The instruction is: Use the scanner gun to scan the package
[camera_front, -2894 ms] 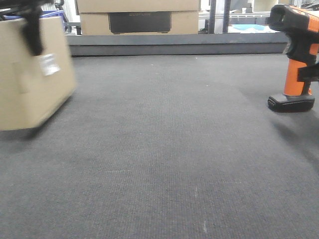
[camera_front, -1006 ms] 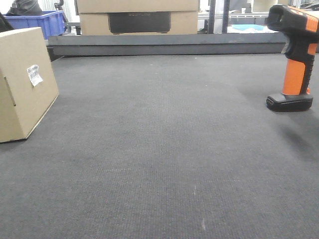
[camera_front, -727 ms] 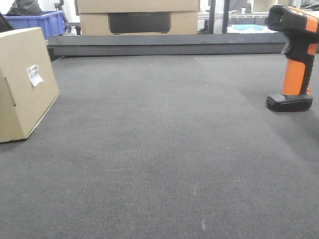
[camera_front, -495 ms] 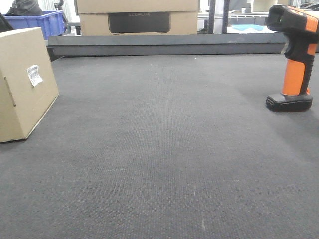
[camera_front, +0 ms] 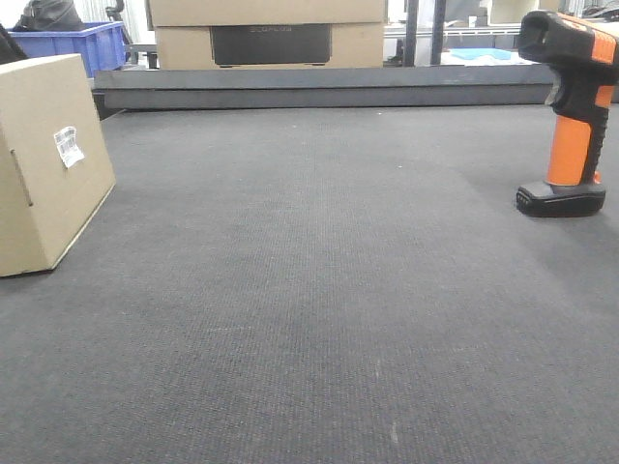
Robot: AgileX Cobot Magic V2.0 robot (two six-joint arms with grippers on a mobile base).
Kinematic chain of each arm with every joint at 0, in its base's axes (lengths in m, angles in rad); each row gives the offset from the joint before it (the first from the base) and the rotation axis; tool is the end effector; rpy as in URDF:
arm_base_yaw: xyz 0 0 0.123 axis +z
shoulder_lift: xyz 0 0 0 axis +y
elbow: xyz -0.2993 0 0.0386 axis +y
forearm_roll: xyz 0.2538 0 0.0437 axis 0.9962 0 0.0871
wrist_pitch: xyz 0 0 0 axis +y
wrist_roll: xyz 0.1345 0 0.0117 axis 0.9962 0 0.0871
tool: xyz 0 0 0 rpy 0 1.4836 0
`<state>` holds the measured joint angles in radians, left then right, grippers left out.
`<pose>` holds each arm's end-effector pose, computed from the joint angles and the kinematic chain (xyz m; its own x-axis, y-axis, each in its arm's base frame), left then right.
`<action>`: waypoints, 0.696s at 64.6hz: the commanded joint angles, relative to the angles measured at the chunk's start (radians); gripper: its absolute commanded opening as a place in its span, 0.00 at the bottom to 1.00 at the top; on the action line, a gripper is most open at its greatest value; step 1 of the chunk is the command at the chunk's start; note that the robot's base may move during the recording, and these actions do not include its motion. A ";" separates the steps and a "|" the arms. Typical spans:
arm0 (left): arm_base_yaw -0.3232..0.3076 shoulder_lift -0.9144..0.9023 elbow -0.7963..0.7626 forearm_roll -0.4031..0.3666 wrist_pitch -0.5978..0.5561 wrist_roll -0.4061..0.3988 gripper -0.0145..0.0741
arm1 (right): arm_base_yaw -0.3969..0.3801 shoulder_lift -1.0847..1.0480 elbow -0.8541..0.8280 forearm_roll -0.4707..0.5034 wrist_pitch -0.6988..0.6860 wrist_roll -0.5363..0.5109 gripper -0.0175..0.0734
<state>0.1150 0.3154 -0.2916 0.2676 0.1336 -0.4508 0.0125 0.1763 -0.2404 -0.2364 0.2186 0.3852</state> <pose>0.1155 0.0181 0.2813 -0.0363 -0.1897 -0.9812 -0.1590 0.9704 -0.1818 0.0972 -0.0057 0.2650 -0.0548 0.1527 -0.9867 0.0472 0.9875 0.1502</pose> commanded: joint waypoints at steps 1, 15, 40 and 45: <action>0.003 -0.076 0.003 0.032 0.020 -0.003 0.04 | 0.022 -0.033 0.000 -0.003 0.015 -0.001 0.02; 0.003 -0.175 0.003 0.032 0.044 -0.003 0.04 | 0.055 -0.049 0.000 -0.001 -0.007 -0.001 0.01; 0.003 -0.189 0.000 0.026 0.035 -0.003 0.04 | 0.055 -0.049 0.000 -0.002 -0.009 -0.001 0.01; 0.003 -0.189 0.000 0.026 0.035 -0.003 0.04 | 0.055 -0.049 0.000 -0.002 -0.009 -0.001 0.01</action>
<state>0.1152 0.1334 -0.2916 0.2953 0.1851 -0.4508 0.0639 0.1319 -0.2404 -0.2364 0.2333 0.3852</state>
